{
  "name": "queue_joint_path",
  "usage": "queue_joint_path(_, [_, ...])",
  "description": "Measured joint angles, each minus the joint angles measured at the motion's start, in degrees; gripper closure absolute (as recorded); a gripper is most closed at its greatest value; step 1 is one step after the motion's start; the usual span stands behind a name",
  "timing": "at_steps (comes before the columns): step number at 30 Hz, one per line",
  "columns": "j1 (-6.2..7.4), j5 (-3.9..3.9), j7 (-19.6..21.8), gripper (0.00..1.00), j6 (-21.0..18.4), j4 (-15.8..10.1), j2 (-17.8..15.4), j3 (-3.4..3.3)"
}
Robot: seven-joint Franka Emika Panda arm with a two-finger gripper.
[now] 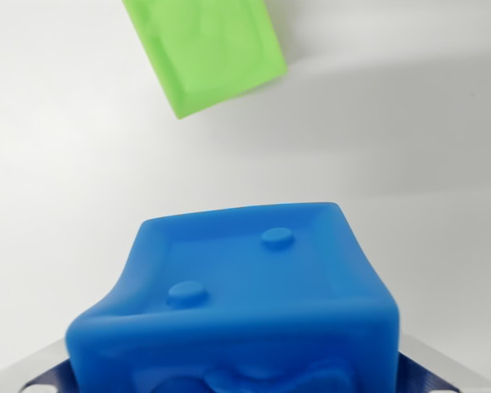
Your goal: Stack cube
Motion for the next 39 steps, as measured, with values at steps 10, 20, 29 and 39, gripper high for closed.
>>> queue_joint_path(10, [0.0,-0.12,-4.64,1.0,-1.55,3.46,1.85,0.53])
queue_joint_path(20, [0.0,-0.23,-8.94,1.0,-3.11,6.76,3.63,0.99])
queue_joint_path(29, [0.0,-0.35,-13.02,1.0,-4.54,9.98,5.4,1.38])
queue_joint_path(39, [0.0,-0.48,-17.18,1.0,-6.04,13.31,7.2,1.76])
